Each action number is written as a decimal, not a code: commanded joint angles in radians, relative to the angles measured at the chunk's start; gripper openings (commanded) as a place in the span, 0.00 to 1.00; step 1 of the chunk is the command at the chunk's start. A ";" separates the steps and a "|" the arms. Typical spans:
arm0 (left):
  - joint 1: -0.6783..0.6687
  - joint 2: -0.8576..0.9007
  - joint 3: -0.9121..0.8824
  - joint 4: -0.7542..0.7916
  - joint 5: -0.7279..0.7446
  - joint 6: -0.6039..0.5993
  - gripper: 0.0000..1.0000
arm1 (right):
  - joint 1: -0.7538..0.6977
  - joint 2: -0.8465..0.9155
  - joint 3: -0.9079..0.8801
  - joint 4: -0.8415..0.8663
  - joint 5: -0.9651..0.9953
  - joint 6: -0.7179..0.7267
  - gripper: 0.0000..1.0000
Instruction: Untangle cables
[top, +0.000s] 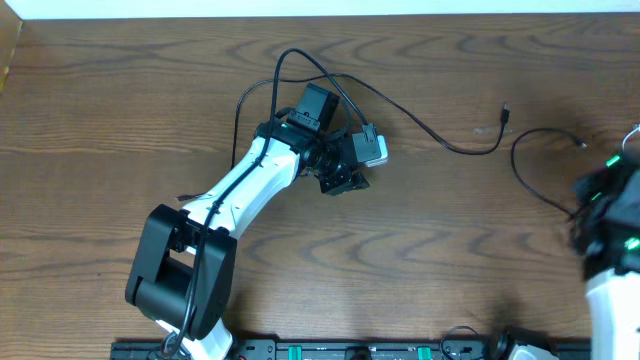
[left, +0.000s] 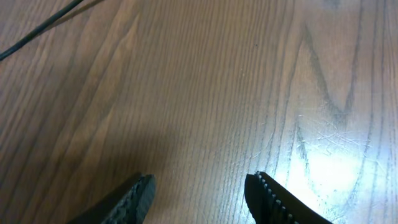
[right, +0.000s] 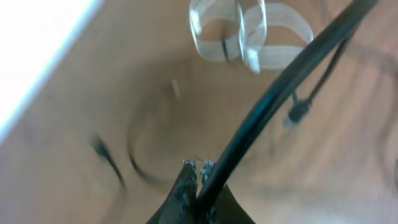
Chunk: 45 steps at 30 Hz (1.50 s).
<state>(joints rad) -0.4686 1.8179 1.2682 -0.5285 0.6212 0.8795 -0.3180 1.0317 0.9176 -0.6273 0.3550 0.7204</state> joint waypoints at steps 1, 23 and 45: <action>-0.002 0.008 0.005 -0.007 -0.005 -0.002 0.53 | -0.067 0.106 0.158 0.035 0.051 -0.087 0.01; -0.002 0.008 0.005 -0.010 -0.005 -0.002 0.52 | -0.331 1.070 1.117 -0.291 -0.031 -0.230 0.04; -0.002 0.008 0.005 -0.009 -0.005 -0.024 0.53 | -0.282 1.055 1.099 -0.821 -0.302 0.090 0.99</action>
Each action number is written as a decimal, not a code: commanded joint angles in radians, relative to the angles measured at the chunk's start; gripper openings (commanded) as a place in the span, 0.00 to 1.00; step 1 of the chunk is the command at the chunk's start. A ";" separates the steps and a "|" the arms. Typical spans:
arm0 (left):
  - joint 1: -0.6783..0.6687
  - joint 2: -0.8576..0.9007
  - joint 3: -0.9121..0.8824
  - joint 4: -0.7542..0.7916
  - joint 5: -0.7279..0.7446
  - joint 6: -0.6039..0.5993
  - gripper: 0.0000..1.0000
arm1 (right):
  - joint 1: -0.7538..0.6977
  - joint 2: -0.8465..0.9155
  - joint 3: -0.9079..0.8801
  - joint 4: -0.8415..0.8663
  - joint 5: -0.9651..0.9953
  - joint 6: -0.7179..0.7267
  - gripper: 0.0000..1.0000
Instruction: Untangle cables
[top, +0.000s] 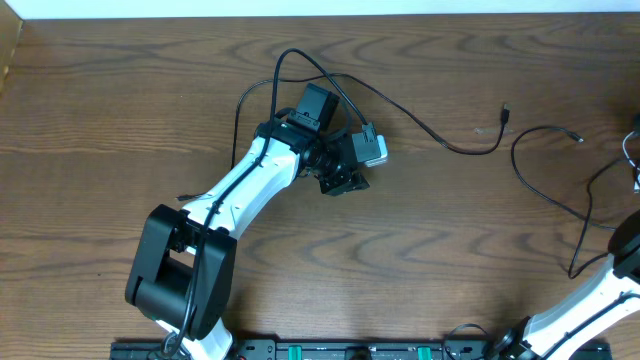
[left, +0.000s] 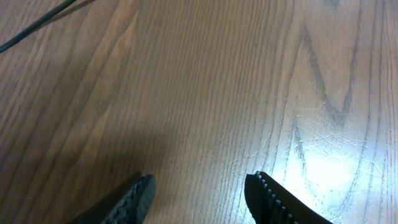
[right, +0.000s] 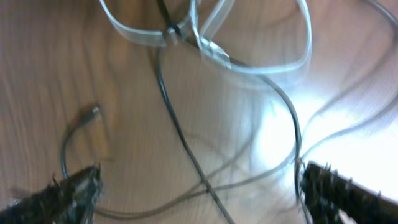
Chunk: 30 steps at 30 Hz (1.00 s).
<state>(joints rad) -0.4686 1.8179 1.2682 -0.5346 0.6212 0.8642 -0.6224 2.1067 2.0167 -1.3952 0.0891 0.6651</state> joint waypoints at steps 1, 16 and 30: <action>-0.002 0.008 0.005 -0.003 -0.005 -0.008 0.53 | 0.026 -0.020 -0.011 -0.079 -0.034 0.157 0.99; -0.002 0.008 0.005 -0.003 -0.005 -0.009 0.53 | 0.171 -0.020 -0.301 0.139 0.040 0.061 0.99; -0.002 0.008 0.005 -0.003 -0.005 -0.009 0.53 | 0.293 -0.030 -0.396 0.193 0.207 -0.001 0.99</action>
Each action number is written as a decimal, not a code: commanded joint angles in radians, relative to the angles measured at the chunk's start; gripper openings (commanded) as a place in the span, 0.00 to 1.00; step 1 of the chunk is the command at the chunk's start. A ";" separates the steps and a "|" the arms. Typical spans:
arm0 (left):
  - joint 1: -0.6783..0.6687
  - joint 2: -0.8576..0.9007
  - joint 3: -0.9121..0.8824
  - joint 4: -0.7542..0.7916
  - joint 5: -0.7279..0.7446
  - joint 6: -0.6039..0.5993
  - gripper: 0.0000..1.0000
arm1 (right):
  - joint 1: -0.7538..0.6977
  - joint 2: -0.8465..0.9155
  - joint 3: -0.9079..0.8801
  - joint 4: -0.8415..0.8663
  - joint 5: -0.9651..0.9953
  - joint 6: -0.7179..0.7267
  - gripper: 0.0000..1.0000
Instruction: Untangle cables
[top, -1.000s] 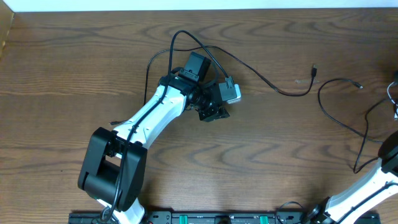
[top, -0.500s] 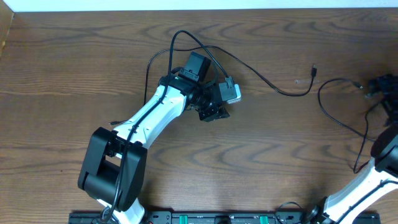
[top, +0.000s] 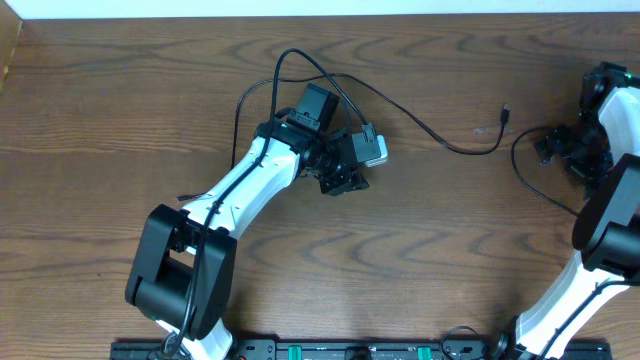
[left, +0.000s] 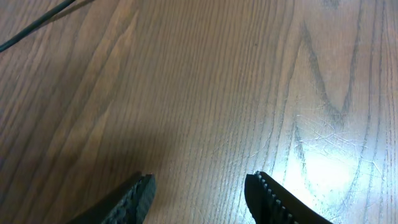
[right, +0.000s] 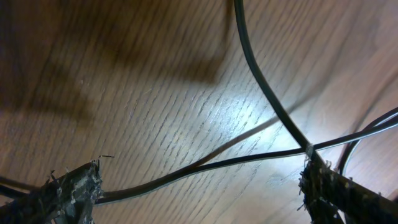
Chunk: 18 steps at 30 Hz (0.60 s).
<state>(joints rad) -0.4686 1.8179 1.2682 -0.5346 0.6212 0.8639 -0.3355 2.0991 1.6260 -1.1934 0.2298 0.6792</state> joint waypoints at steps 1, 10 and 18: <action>-0.002 0.008 0.005 -0.003 -0.005 -0.008 0.53 | 0.005 -0.028 -0.005 -0.015 0.072 -0.013 0.99; -0.002 0.008 0.005 -0.003 -0.005 -0.008 0.53 | 0.016 -0.201 -0.005 -0.005 0.026 -0.093 0.99; -0.001 0.008 0.005 0.002 -0.018 -0.008 0.53 | 0.121 -0.294 -0.014 -0.026 -0.135 -0.307 0.99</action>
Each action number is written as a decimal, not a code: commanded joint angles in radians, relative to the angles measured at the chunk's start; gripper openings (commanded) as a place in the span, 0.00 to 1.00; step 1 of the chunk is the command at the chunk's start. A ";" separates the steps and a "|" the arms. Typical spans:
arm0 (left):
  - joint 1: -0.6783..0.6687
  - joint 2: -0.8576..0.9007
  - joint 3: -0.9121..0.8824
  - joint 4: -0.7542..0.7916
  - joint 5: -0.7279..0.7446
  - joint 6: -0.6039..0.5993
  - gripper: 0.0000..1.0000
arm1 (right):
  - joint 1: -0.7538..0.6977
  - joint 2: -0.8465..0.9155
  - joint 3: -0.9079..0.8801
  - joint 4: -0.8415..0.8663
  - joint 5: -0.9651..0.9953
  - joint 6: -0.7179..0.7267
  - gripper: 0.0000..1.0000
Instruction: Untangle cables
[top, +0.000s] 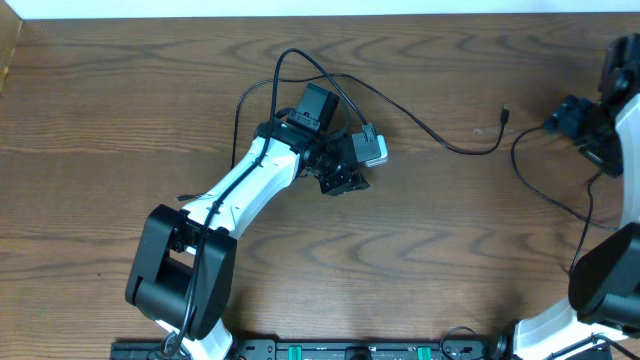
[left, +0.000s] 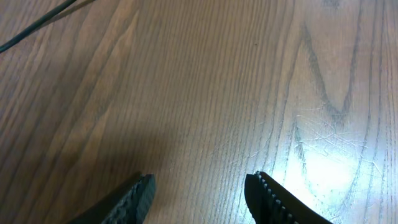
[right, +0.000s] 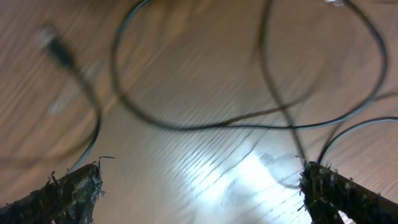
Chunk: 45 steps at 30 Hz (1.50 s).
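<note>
One thin black cable (top: 420, 125) loops behind my left arm and runs right to a small plug (top: 506, 112). A second black cable (top: 545, 200) curves along the right side of the table. My left gripper (top: 345, 172) sits mid-table, open over bare wood (left: 199, 183), with a bit of cable (left: 37, 22) at the top left of its view. My right gripper (top: 578, 120) hovers at the far right edge, open wide (right: 199, 177). Below it lie blurred cable loops (right: 249, 121) and a plug end (right: 59, 53). Nothing is between either pair of fingers.
The table is dark wood with its far edge (top: 320, 14) along the top of the overhead view. A black rail with green fittings (top: 350, 351) runs along the near edge. The left arm's white link (top: 240, 190) crosses the left middle.
My right gripper has shifted a little up and to the right at the table's right edge, still open. Its view now shows a cable loop and a plug. The left arm has not moved.
At first my right gripper was shut on a black cable low at the right edge. Then it was open, the cable lying longer down the right side. Later it stood open near the upper right, and now slightly farther right. The left gripper stayed open mid-table throughout.
</note>
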<state>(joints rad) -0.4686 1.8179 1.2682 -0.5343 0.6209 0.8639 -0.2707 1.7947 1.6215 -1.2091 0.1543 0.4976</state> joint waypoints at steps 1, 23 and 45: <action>-0.001 0.008 0.005 0.004 -0.042 -0.008 0.52 | 0.079 0.011 -0.018 -0.010 -0.060 -0.146 0.99; 0.111 0.008 0.005 0.347 -0.517 -0.471 0.49 | 0.515 -0.154 -0.054 0.112 0.294 -0.266 0.99; 0.214 0.005 0.005 0.228 -0.745 -1.291 0.49 | 0.490 0.019 -0.509 0.878 -0.184 -0.945 0.98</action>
<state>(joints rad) -0.2680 1.8183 1.2682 -0.3119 -0.0647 -0.2020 0.2302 1.7660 1.1225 -0.3450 0.0097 -0.3084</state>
